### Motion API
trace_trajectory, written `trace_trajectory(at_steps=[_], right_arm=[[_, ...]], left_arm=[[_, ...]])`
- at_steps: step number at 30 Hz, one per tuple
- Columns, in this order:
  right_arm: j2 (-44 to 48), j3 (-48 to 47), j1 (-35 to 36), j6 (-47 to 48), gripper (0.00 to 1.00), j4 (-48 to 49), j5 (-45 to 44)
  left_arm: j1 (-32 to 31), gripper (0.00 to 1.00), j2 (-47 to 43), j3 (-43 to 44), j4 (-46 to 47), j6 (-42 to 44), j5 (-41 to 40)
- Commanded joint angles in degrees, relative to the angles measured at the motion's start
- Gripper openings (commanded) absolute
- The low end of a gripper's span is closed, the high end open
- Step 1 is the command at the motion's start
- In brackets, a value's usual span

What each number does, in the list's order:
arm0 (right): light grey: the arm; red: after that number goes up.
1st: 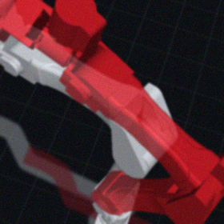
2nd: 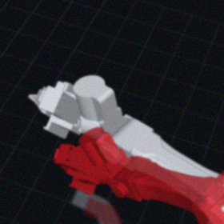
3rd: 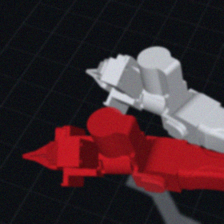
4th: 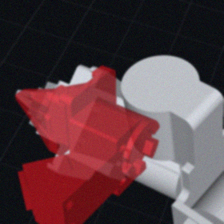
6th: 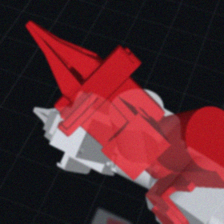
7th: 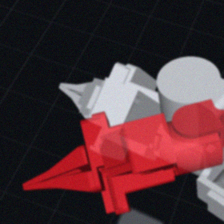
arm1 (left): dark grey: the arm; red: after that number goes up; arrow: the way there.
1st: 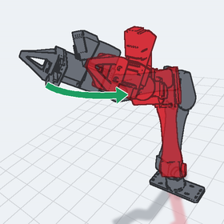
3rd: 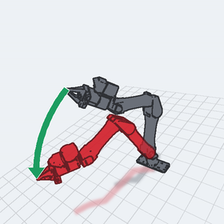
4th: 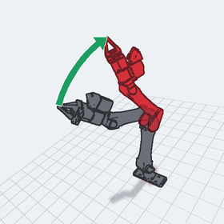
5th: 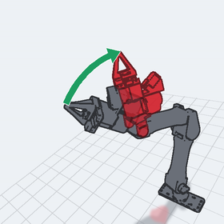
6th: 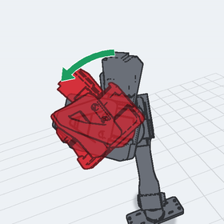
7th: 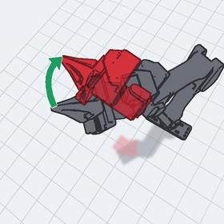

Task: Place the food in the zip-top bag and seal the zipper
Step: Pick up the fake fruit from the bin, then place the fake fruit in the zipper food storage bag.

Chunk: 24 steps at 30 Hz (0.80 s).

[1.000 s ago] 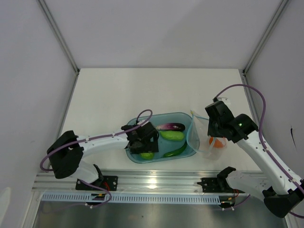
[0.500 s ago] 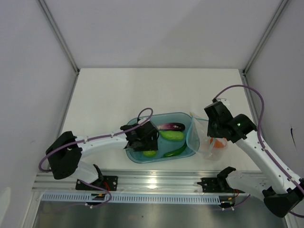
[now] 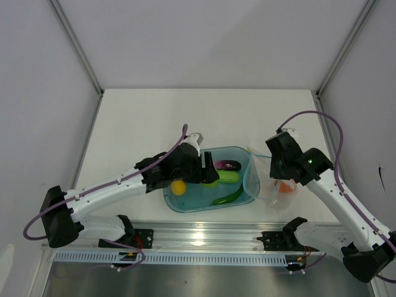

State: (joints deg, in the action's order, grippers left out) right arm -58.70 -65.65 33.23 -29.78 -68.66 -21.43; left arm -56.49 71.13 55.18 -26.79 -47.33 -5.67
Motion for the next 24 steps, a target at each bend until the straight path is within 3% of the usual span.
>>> trace_trajectory(at_steps=[1, 13, 24], right_arm=[[0.25, -0.98, -0.27, 0.07, 0.0, 0.55, 0.69], [0.51, -0.71, -0.27, 0.07, 0.0, 2.22, 3.85], [1.22, -1.85, -0.19, -0.28, 0.0, 2.75, 5.7]], left_arm=[[-0.11, 0.14, -2.66, 4.32, 8.39, 4.08, 6.28], [-1.78, 0.09, 7.17, 12.66, 19.66, 1.28, 20.25], [-5.47, 0.07, 14.38, 15.13, 21.95, -0.3, 19.39]])
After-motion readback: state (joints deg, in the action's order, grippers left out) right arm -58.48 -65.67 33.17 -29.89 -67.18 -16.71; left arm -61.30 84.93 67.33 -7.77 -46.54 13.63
